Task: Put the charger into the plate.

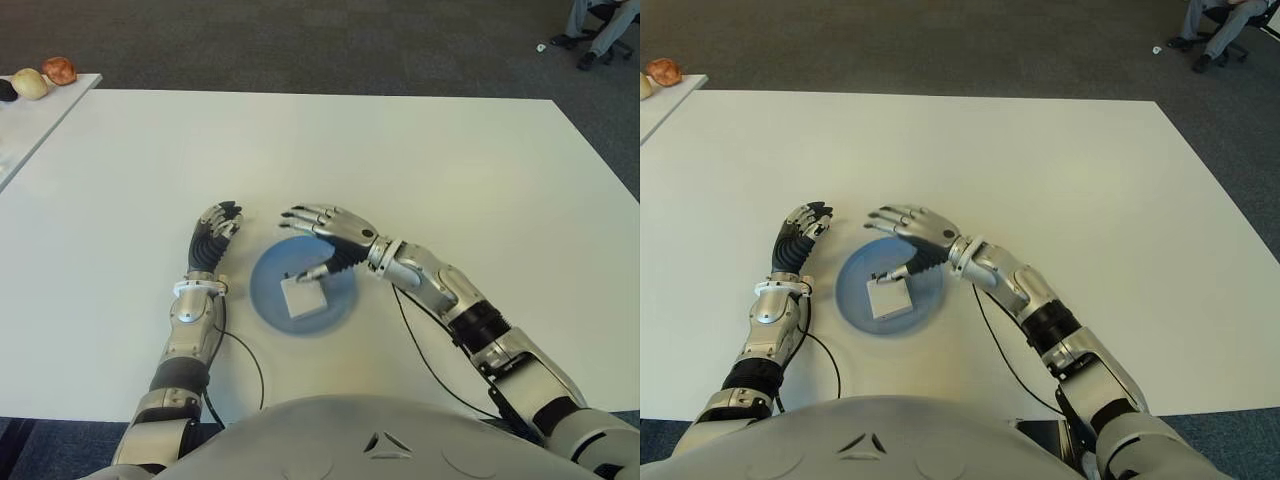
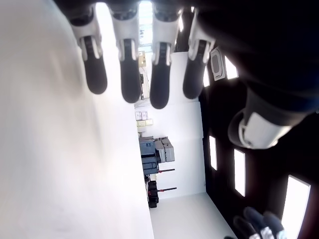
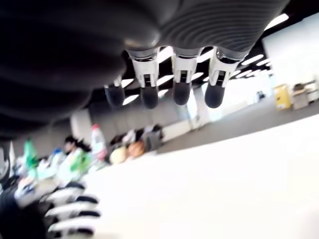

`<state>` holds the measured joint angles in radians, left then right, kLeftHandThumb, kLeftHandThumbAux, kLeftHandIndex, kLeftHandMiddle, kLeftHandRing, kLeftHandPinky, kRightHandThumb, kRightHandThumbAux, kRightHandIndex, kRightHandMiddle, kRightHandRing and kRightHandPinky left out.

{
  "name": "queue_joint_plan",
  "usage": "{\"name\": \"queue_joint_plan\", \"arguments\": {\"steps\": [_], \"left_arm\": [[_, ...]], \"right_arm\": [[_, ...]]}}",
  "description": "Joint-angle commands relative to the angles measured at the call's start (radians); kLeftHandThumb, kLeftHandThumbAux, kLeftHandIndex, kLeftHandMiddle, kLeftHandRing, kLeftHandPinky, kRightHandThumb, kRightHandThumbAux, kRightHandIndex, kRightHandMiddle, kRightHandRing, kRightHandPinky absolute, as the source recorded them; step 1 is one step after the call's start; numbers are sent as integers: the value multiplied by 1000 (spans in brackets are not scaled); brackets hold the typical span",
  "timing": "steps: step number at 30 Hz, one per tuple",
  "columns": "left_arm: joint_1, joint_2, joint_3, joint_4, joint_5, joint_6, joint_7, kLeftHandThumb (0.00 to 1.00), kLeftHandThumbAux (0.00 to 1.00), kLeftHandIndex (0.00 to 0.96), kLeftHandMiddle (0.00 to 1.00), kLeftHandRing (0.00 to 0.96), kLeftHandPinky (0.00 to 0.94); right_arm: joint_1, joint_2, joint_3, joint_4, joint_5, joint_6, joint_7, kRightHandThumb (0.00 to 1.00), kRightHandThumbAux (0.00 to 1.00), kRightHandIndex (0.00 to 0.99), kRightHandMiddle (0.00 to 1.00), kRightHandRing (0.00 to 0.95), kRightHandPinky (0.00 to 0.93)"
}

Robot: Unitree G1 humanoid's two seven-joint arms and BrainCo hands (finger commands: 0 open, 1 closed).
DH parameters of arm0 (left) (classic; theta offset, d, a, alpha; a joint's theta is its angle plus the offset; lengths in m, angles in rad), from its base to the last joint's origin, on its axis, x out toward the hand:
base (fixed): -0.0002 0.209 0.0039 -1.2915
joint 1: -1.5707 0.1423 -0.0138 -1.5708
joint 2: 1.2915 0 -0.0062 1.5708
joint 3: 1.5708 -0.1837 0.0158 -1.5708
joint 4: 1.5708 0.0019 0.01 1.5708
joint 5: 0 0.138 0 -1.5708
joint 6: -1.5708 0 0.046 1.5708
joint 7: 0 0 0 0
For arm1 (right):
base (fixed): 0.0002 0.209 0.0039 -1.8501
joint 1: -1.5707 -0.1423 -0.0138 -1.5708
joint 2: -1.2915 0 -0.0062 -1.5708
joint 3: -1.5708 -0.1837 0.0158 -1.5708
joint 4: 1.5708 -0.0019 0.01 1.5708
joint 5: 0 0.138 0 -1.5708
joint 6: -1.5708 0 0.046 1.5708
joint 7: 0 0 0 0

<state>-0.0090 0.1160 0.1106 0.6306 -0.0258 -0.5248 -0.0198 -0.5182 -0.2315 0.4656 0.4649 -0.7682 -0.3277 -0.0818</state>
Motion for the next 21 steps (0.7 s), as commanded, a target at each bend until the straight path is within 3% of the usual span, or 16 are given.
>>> {"name": "queue_joint_plan", "arguments": {"steps": [1, 6, 9, 11, 21], "left_arm": [[85, -52, -23, 87, -8, 55, -28, 0, 523, 331, 298, 265, 249], [79, -48, -22, 102, -12, 40, -42, 0, 514, 338, 295, 248, 222], [77, -48, -20, 108, -14, 41, -46, 0, 519, 344, 293, 242, 218], [74, -46, -18, 112, -17, 41, -49, 0, 521, 346, 291, 240, 215], [63, -46, -18, 137, -17, 38, -42, 0, 529, 348, 291, 243, 230]], "right_arm": [[-43, 66, -86, 71, 97, 62, -60, 61, 431, 0, 0, 0, 0], [-5, 105, -193, 26, 225, 110, -78, 63, 489, 0, 0, 0, 0], [123, 139, -240, -104, 302, 122, -90, 73, 523, 0, 0, 0, 0], [168, 153, -250, -151, 324, 130, -95, 79, 536, 0, 0, 0, 0], [210, 241, -315, -189, 440, 168, -116, 84, 609, 0, 0, 0, 0]]}}
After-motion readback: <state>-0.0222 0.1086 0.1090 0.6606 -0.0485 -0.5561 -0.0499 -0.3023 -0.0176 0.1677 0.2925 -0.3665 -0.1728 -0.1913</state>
